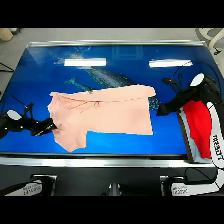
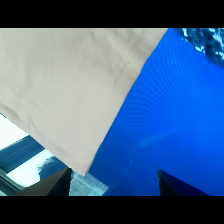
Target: Fold the shirts.
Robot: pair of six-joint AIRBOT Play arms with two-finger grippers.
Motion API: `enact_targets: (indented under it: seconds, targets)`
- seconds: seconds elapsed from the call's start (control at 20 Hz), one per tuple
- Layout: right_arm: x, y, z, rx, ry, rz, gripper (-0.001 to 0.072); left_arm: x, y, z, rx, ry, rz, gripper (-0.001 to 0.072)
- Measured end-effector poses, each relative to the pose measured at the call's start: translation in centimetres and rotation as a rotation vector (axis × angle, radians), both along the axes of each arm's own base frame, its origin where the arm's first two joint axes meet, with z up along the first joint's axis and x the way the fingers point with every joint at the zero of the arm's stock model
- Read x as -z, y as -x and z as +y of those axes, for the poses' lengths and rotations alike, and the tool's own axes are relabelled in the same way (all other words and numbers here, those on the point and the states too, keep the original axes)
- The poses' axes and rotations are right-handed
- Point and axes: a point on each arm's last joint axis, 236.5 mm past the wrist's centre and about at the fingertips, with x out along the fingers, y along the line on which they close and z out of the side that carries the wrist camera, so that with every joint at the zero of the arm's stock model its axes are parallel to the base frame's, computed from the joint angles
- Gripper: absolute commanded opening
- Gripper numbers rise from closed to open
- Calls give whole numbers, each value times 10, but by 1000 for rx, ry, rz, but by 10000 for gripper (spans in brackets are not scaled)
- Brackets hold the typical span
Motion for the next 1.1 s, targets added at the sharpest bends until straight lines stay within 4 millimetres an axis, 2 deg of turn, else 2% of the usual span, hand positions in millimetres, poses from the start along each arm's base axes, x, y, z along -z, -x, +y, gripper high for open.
enact_targets:
  seconds: [0.15, 0.55, 0.6, 0.85, 0.9, 0.95, 1.0, 1.05, 1.1]
  targets:
    - [15, 20, 2, 3, -7, 71, 563, 1, -4, -2, -11, 13, -12, 20]
    - [51, 68, 13, 41, -38, 232, 547, -3, -8, -5, 8, 20, -41, 22]
    - [54, 71, 16, 50, -51, 240, 529, -4, -8, -5, 11, 21, -45, 22]
    - [65, 81, 44, 71, -123, 255, 530, -13, -9, -6, 27, 15, -70, 22]
    - [66, 81, 51, 63, -127, 253, 489, -14, -9, -6, 28, 15, -74, 22]
    - [68, 80, 57, 55, -127, 240, 391, -16, -10, -6, 30, 13, -78, 22]
    - [71, 76, 62, 55, -120, 219, 225, -17, -10, -6, 31, 12, -81, 22]
    - [75, 71, 64, 55, -104, 194, 16, -18, -9, -6, 33, 13, -82, 22]
    - [79, 67, 65, 67, -90, 176, 21, -19, -9, -6, 35, 13, -85, 22]
